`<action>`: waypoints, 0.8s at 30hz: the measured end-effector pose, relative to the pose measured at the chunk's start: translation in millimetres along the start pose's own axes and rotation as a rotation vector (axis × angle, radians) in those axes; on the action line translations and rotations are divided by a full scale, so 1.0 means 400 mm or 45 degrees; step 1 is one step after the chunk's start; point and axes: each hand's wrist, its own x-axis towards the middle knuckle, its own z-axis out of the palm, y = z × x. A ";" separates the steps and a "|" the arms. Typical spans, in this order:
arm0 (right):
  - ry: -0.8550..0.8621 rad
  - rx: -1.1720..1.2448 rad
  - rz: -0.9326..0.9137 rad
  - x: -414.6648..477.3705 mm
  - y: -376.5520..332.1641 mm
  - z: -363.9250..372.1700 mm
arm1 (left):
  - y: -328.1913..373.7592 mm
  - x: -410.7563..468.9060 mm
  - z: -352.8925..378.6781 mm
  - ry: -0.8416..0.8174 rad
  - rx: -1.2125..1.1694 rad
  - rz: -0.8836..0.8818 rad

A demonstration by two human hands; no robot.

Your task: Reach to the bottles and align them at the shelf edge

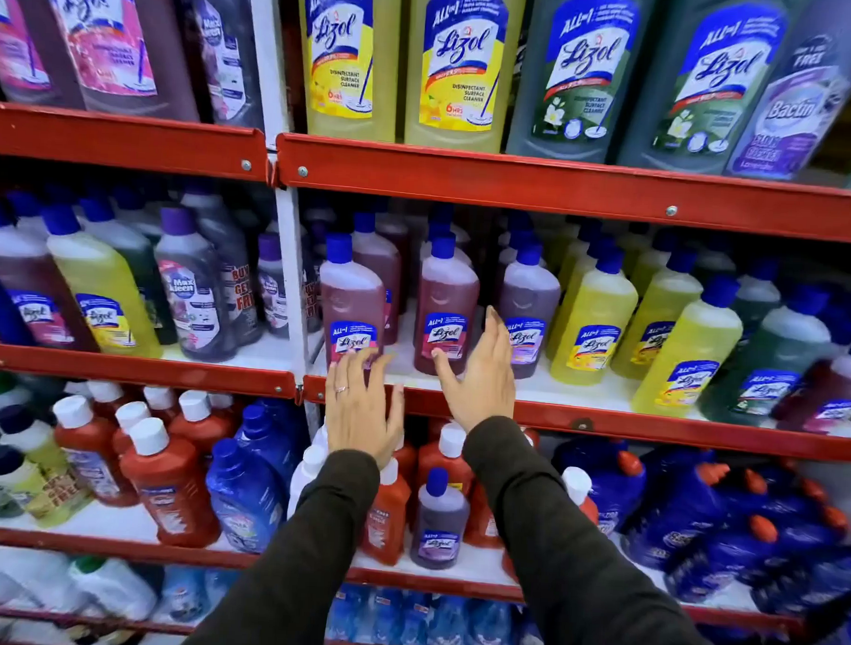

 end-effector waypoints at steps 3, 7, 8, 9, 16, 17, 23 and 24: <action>-0.071 0.143 0.218 0.030 -0.015 0.033 | -0.034 -0.014 0.010 -0.048 0.022 0.006; -0.092 0.258 0.395 0.077 -0.037 0.079 | -0.065 -0.028 0.019 -0.140 0.072 0.058; -0.080 0.275 0.415 0.087 -0.042 0.089 | -0.074 -0.028 0.021 -0.147 0.079 0.069; -0.064 0.277 0.444 0.093 -0.048 0.096 | -0.080 -0.030 0.023 -0.159 0.088 0.084; -0.008 0.276 0.564 0.108 -0.071 0.115 | -0.107 -0.026 0.034 -0.151 0.194 0.179; -0.020 0.259 0.561 0.106 -0.069 0.113 | -0.108 -0.027 0.036 -0.138 0.201 0.193; -0.066 0.205 0.509 0.070 -0.068 0.091 | -0.115 -0.028 0.044 -0.140 0.178 0.205; -0.066 0.201 0.506 0.061 -0.068 0.088 | -0.113 -0.029 0.043 -0.138 0.175 0.197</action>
